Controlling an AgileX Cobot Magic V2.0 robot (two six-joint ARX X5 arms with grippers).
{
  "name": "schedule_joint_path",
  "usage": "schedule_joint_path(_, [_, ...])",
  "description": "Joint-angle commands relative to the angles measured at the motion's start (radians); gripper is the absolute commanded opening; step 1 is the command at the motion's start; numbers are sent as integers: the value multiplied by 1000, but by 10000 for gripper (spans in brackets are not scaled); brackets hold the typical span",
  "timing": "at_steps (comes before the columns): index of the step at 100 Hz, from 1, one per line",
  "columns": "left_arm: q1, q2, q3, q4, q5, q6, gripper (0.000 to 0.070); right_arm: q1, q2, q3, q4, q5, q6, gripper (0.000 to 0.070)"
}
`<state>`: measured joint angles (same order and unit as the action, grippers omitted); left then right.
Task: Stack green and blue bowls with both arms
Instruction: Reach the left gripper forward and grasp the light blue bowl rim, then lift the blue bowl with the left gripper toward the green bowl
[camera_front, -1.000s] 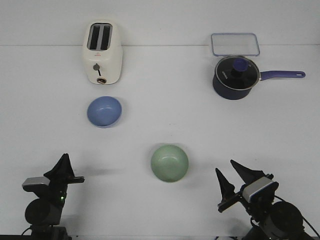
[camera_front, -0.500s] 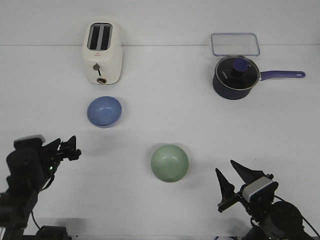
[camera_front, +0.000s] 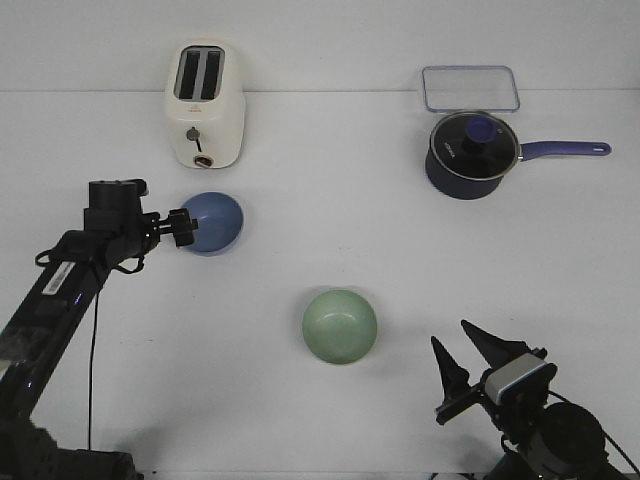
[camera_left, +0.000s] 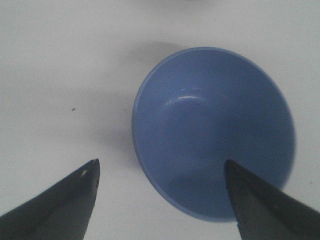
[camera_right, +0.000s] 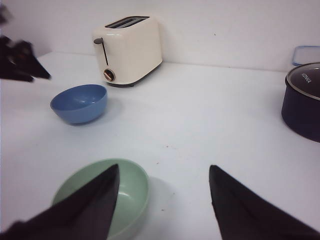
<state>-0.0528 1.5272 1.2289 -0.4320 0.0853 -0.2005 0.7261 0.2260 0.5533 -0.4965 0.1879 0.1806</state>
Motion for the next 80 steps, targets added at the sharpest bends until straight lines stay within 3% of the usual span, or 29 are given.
schedule_joint_path(1, [-1,59,25,24,5,13,463,8,5,5,10,5,1,374])
schedule_joint_path(32, [-6,220,25,123,5,13,443,8,5,5,10,25,1,374])
schedule_joint_path(45, [-11,230,25,133,1,13,206,8,5,5,10,26,1,374])
schedule_joint_path(60, [-14,230,25,140,1,13,3,8,5,5,10,26,1,374])
schedule_joint_path(80, [-15,216,25,134,2,18,10,8,5,5,10,26,1,374])
